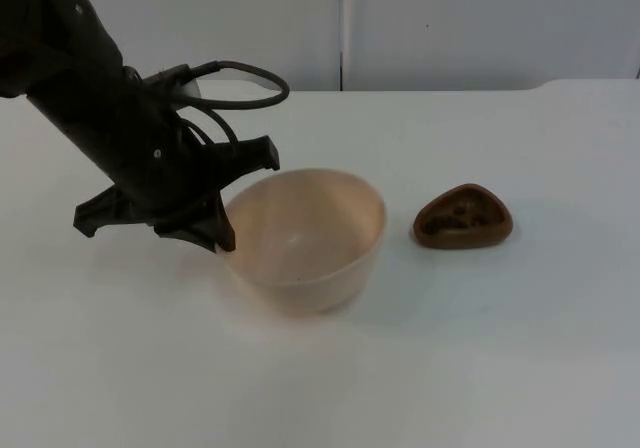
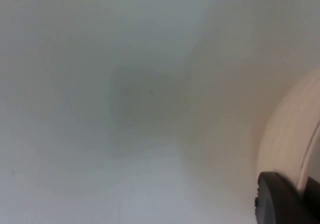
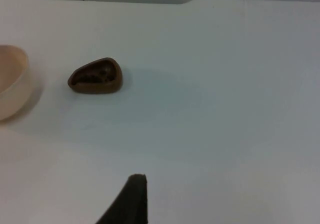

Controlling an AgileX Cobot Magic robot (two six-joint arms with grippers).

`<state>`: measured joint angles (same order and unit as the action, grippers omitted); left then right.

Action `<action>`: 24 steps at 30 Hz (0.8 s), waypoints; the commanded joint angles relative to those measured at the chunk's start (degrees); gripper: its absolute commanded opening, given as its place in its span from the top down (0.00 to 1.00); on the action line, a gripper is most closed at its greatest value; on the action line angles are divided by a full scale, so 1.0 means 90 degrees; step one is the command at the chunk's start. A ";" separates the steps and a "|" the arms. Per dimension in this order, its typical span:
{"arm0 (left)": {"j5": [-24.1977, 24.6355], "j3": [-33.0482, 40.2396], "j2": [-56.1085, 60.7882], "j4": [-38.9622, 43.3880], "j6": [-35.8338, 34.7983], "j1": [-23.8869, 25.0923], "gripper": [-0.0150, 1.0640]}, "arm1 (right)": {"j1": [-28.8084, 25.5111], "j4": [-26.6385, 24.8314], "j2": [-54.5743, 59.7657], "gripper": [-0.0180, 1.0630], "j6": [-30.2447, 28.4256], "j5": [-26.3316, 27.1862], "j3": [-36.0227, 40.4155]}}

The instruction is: Pick up the bowl with the left hand and pour the coffee beans from the cup into the bowl with the right hand.

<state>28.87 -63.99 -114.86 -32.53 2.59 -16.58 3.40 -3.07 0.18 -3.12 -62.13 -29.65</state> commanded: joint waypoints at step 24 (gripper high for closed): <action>0.1093 -0.0036 0.1177 0.1616 -0.0484 0.0001 0.99 | -0.0039 0.0044 -0.0020 0.01 -0.0086 0.0037 0.0015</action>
<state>37.02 -64.01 -105.77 -19.18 -1.28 -16.58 3.40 -2.98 0.18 -3.15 -62.13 -29.65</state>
